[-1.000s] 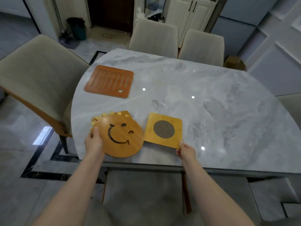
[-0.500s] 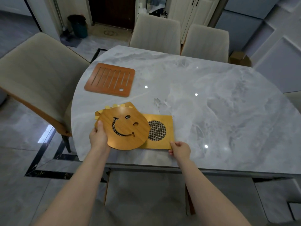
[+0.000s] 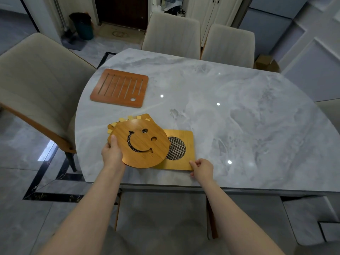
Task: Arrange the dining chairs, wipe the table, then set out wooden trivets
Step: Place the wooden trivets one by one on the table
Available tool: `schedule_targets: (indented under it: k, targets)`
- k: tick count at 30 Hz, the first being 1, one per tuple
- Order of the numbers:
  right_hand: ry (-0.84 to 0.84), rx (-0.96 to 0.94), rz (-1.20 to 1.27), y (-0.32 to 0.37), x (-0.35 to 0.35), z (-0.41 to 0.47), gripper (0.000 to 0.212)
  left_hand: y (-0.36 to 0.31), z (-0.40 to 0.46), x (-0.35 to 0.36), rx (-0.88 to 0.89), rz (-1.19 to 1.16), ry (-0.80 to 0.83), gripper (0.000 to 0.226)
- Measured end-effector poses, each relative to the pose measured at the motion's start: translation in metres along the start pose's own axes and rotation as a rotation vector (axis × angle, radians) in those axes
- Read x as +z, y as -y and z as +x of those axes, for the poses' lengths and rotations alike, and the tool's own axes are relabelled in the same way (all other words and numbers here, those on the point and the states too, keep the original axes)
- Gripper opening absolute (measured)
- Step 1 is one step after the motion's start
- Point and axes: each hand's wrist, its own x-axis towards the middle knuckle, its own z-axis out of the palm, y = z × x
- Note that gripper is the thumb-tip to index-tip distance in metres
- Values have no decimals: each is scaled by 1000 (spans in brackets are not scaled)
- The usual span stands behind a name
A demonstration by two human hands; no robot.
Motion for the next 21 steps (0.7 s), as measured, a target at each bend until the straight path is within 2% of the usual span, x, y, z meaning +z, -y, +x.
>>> schedule_targets:
  k: [8, 18, 21]
  targets:
    - [23, 9, -41, -5, -4, -9, 28, -1, -5, 0, -1, -9, -4, 26]
    - [-77, -117, -331, 9, -10, -22, 22, 0, -14, 1, -4, 4, 6, 25]
    - [-103, -263, -367, 9, -5, -26, 26, -1, -15, 0, -4, -3, 8, 24]
